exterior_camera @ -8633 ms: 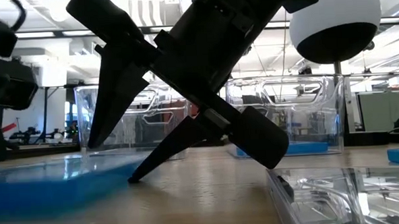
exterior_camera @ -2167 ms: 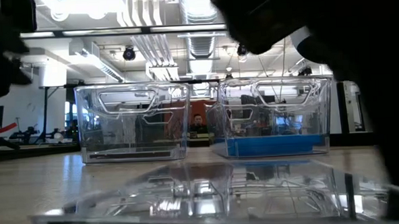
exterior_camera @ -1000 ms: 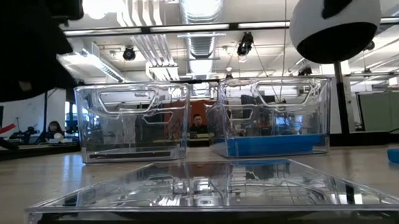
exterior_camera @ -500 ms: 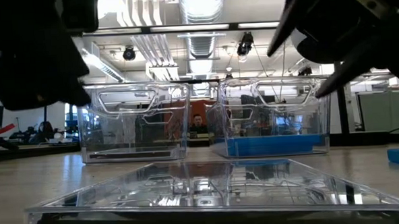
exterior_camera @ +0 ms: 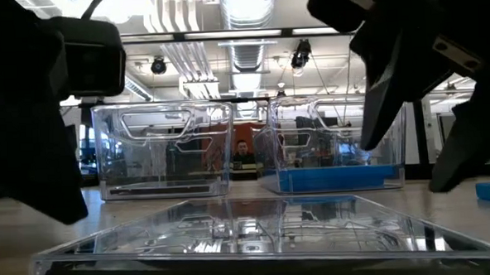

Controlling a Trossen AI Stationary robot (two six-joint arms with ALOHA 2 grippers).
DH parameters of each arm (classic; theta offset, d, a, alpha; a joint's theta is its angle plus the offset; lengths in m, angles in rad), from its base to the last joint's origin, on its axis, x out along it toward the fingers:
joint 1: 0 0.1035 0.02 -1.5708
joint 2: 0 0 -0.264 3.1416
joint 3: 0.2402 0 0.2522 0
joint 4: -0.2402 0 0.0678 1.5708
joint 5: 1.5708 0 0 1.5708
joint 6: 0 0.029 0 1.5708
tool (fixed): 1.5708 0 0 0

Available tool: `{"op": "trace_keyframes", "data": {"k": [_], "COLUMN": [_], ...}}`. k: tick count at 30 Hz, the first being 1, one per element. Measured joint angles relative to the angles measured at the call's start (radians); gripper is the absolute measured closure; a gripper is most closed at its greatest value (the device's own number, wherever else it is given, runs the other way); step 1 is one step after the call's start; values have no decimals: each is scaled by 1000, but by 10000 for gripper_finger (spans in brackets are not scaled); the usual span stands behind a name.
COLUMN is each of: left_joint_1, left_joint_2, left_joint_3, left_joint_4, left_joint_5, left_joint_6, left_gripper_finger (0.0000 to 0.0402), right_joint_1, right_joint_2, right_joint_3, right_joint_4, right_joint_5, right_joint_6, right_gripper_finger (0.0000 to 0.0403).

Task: Pick & place jewel cases by type
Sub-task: Put the left black cd case into the left transparent bin

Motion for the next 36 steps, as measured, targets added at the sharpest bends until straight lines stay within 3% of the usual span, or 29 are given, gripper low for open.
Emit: {"op": "trace_keyframes", "data": {"k": [13,22,31,36], "left_joint_1": [9,5,2,4], "left_joint_2": [112,112,110,114], "left_joint_3": [113,109,106,108], "left_joint_4": [2,-8,-22,3], "left_joint_5": [40,55,73,60], "left_joint_6": [32,52,84,94], "left_gripper_finger": [268,268,268,268], "right_joint_1": [-2,-10,-24,-33], "right_joint_2": [180,148,125,132], "right_joint_3": [164,203,298,352], "right_joint_4": [2,-20,-4,45], "right_joint_5": [-22,98,105,175], "right_joint_6": [-8,-163,-294,-377], "right_gripper_finger": [204,204,204,204]}}
